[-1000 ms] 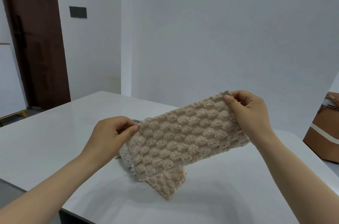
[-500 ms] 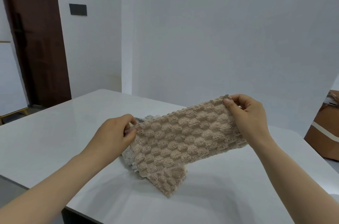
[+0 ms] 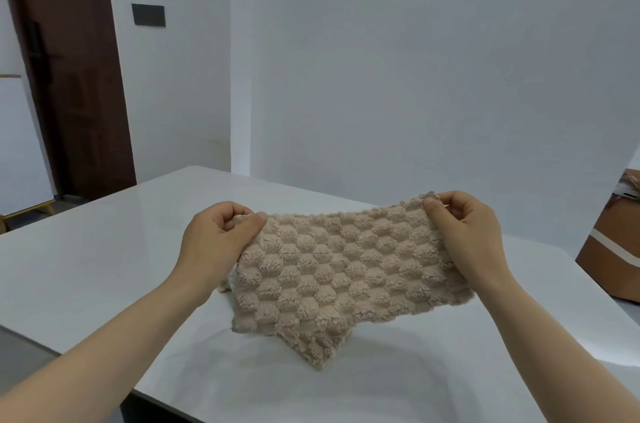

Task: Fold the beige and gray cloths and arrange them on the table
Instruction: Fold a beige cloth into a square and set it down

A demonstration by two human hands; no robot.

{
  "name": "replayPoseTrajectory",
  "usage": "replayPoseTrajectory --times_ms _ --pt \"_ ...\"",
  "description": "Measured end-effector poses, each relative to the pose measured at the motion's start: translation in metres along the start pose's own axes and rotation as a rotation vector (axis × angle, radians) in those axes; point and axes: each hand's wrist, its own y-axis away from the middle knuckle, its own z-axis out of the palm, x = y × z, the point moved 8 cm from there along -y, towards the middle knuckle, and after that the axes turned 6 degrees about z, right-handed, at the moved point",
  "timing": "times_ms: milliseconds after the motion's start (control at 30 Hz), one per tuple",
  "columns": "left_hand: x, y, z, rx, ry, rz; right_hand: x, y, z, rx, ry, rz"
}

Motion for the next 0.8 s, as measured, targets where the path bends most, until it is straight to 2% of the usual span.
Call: replayPoseTrajectory --times_ms 167,500,633,800 --pt "0.019 0.008 0.006 0.024 -0.052 0.117 -0.008 0.014 0.008 -0.025 -0.009 -0.002" --pt "0.045 0.022 0.032 -0.052 -0.005 0.190 -0.039 0.052 0.039 -0.144 -0.086 -0.053" --pt "0.043 0.025 0.041 -0.091 0.046 0.128 -0.048 0.068 0.057 -0.218 -0.106 -0.067" --pt "0.036 0.033 0.053 -0.190 0.222 -0.050 -0.050 0.082 0.073 -0.321 -0.108 -0.052"
